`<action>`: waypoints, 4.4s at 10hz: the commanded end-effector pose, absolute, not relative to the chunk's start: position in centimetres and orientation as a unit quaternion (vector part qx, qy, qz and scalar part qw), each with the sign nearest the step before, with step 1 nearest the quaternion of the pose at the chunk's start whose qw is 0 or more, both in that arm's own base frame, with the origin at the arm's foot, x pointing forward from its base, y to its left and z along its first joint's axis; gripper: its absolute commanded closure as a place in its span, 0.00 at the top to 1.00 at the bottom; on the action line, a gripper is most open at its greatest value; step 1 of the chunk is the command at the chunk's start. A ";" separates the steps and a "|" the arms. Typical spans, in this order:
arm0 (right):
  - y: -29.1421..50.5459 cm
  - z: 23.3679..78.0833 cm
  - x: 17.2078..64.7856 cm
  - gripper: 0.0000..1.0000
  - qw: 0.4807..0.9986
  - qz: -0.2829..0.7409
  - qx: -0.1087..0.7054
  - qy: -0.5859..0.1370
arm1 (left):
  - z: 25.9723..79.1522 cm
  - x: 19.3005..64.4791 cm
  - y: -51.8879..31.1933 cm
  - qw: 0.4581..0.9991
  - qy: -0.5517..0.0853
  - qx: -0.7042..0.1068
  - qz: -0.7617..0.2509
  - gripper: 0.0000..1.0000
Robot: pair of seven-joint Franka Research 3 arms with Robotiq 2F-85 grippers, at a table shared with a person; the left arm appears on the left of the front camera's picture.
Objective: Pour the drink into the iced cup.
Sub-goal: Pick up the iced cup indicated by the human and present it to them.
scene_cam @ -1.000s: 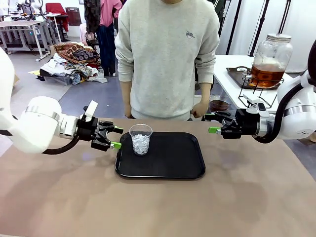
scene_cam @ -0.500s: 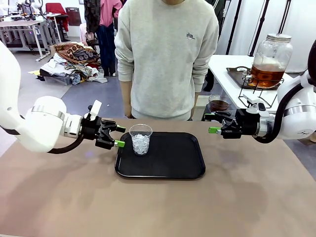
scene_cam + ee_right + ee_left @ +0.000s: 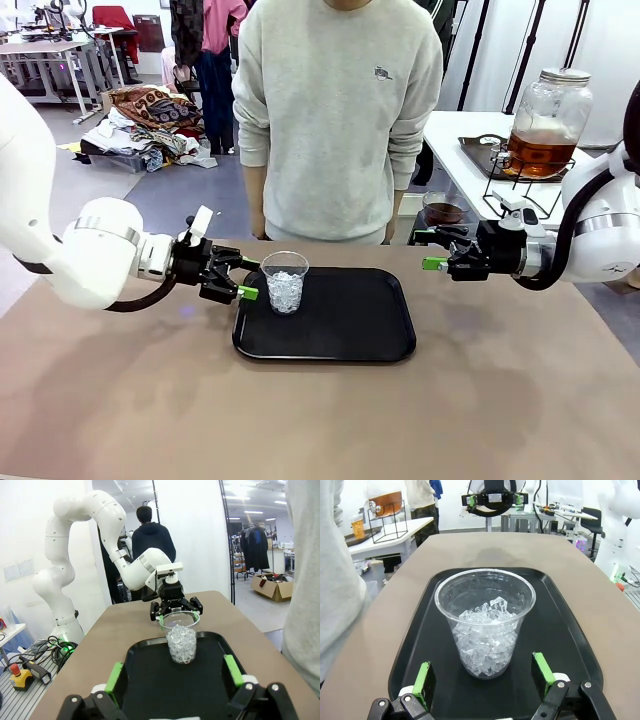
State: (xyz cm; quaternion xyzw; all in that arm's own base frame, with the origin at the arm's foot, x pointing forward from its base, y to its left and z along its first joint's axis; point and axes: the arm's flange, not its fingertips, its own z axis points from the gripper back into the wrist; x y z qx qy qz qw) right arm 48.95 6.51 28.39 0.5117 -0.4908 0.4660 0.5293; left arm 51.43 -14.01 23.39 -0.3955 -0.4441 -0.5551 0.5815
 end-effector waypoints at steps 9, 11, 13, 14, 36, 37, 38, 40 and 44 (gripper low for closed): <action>6.5 28.5 49.1 1.00 0.529 0.467 0.510 -0.492 | 22.7 52.6 -16.1 0.581 -0.446 -0.413 -0.541 1.00; 6.5 28.5 49.1 1.00 0.529 0.467 0.510 -0.492 | 22.6 52.4 -16.6 0.577 -0.440 -0.422 -0.544 1.00; 6.5 28.5 49.1 1.00 0.529 0.467 0.510 -0.492 | 22.4 52.2 -17.0 0.575 -0.438 -0.425 -0.545 1.00; 6.5 28.5 49.1 1.00 0.529 0.467 0.510 -0.492 | 22.3 52.2 -17.4 0.576 -0.437 -0.428 -0.543 1.00; 6.5 28.5 49.1 1.00 0.529 0.467 0.510 -0.492 | 21.3 51.8 -21.5 0.572 -0.456 -0.464 -0.501 0.60; 6.5 28.5 49.1 1.00 0.529 0.467 0.510 -0.492 | 21.4 51.7 -21.5 0.573 -0.460 -0.463 -0.495 0.60; 6.5 28.5 49.1 1.00 0.529 0.467 0.510 -0.492 | 21.7 51.6 -21.4 0.573 -0.465 -0.463 -0.490 0.60; 6.5 28.5 49.1 1.00 0.529 0.467 0.510 -0.492 | 23.2 51.1 -21.5 0.573 -0.470 -0.462 -0.487 0.60; 6.5 28.5 49.1 1.00 0.529 0.467 0.510 -0.492 | 28.1 51.8 -22.4 0.583 -0.459 -0.458 -0.490 0.60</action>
